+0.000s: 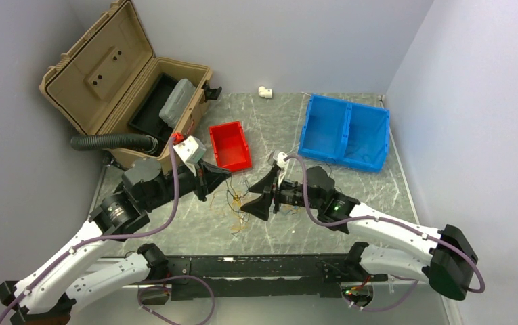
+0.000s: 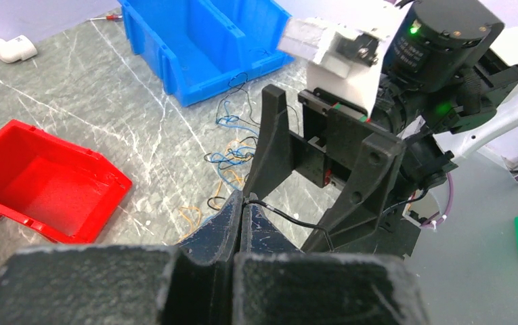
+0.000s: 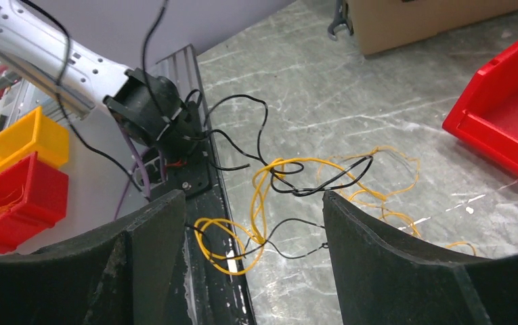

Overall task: Untangle the cables
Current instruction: Untie the cable.

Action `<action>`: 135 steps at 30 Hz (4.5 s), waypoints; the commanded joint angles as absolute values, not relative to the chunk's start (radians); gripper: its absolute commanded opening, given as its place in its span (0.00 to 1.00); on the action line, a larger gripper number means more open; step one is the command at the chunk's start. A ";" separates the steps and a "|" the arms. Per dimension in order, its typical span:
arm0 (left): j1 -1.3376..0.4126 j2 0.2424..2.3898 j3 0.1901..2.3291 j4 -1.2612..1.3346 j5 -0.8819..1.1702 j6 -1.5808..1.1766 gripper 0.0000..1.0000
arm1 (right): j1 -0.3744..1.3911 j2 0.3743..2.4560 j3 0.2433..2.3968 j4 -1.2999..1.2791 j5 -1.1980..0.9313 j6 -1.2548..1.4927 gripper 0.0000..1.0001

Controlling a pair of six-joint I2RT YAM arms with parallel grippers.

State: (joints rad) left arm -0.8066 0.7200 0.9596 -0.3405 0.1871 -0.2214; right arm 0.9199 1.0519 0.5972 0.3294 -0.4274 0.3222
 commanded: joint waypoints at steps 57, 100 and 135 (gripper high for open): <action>-0.805 0.663 1.197 -0.345 -0.034 -0.065 0.00 | 1.013 1.426 0.567 0.273 0.292 0.704 0.43; -0.804 0.594 1.159 -0.478 -0.646 -0.109 0.00 | 0.982 0.838 0.470 -0.244 0.710 0.760 0.34; -0.804 0.718 1.123 -0.333 0.037 -0.153 0.00 | 0.984 0.928 0.768 0.139 -0.094 0.292 0.90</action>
